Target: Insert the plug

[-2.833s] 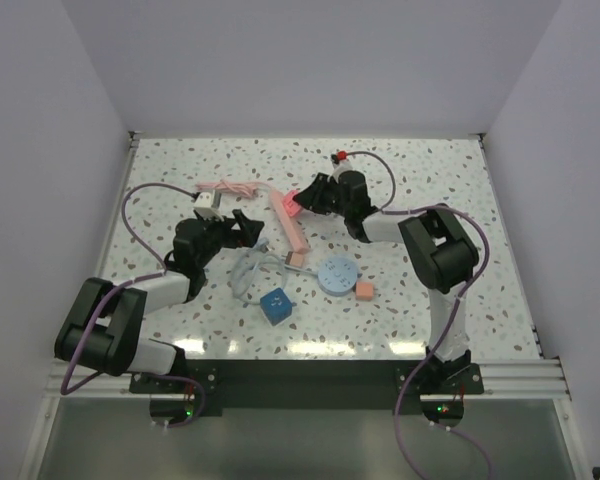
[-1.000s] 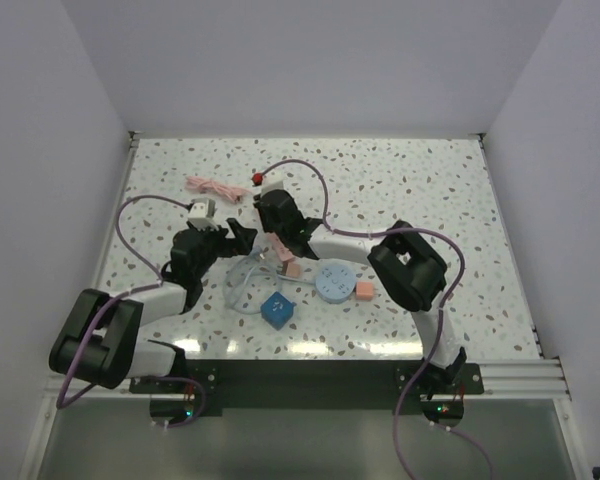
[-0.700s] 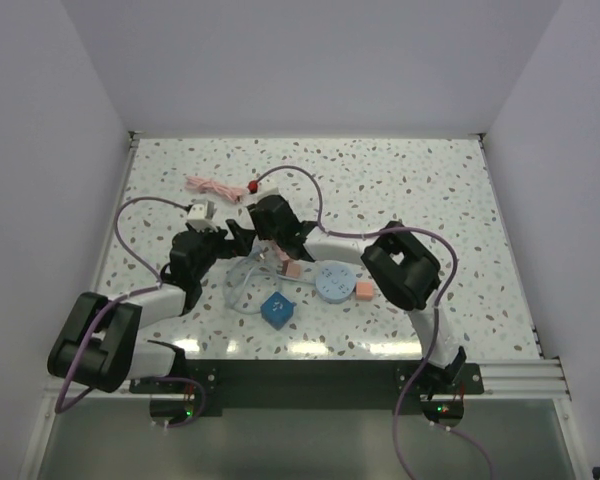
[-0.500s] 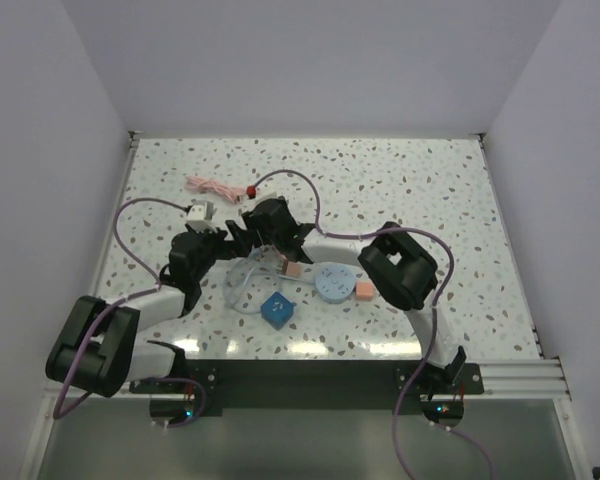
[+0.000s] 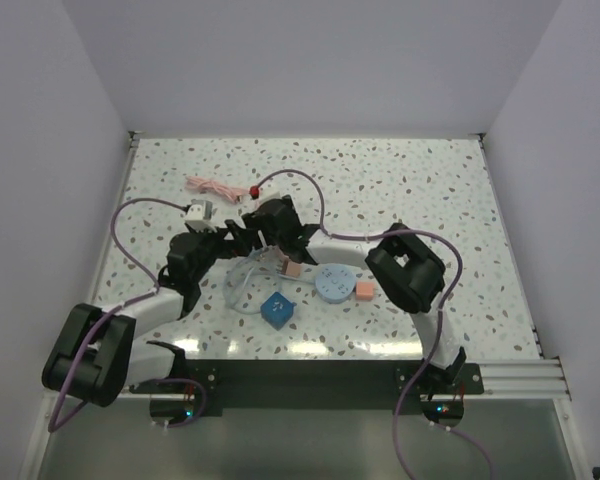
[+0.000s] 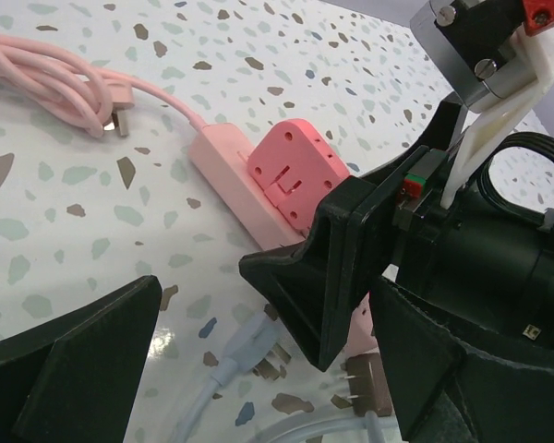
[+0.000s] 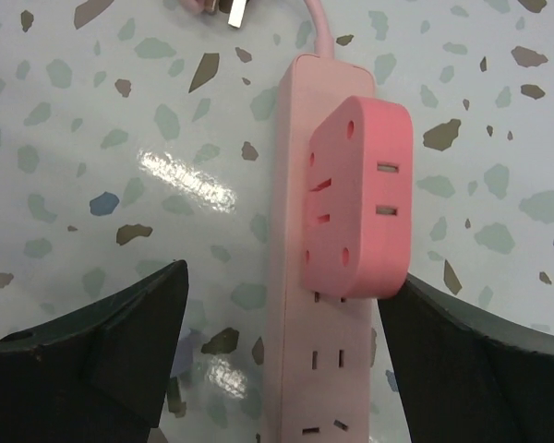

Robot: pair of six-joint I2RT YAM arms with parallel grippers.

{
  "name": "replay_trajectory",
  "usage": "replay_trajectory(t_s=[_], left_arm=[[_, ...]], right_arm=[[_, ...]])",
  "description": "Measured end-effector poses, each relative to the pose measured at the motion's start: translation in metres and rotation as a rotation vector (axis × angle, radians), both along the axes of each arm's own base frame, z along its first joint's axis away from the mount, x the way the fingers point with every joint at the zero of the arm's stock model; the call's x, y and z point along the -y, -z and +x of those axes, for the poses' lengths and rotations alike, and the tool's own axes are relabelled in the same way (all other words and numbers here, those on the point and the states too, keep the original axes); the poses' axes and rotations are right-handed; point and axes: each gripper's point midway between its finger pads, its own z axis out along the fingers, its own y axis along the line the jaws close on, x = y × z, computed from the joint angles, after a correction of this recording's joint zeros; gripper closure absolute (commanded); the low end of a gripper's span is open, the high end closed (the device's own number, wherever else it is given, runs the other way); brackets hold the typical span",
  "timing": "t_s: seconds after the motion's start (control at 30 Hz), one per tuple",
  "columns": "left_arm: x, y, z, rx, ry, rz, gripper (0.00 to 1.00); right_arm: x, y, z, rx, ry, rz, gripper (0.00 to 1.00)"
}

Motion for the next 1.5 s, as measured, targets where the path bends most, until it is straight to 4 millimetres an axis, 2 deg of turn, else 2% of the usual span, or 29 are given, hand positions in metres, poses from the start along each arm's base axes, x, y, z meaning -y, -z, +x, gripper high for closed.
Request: replay_trajectory(t_s=[0.3, 0.57, 0.7, 0.93, 1.2, 1.4, 1.43, 1.5], left_arm=[[0.022, -0.016, -0.009, 0.036, 0.102, -0.045, 0.00], [0.060, -0.036, -0.035, 0.080, 0.306, -0.101, 0.00], [0.068, -0.041, -0.044, 0.091, 0.360, -0.109, 0.00], [0.065, -0.030, -0.053, 0.061, 0.363, -0.105, 0.00], [0.061, -0.022, -0.057, 0.033, 0.341, -0.096, 0.00], [0.056, -0.012, -0.056, 0.001, 0.313, -0.082, 0.00], [0.052, -0.011, -0.053, 0.003, 0.285, -0.074, 0.00], [0.025, -0.007, -0.035, 0.004, 0.141, -0.049, 0.00]], right_arm=[[0.028, -0.019, -0.015, 0.019, 0.034, -0.003, 0.14], [0.065, -0.037, -0.054, 0.001, 0.050, 0.061, 0.14], [0.068, -0.038, -0.066, -0.022, 0.058, 0.113, 0.15], [0.072, -0.018, -0.079, -0.090, 0.085, 0.143, 0.15], [0.064, -0.005, -0.087, -0.144, 0.097, 0.180, 0.18], [0.062, 0.012, -0.091, -0.186, 0.113, 0.183, 0.21], [0.066, 0.019, -0.093, -0.198, 0.118, 0.168, 0.21], [0.076, 0.033, -0.100, -0.230, 0.131, 0.134, 0.21]])
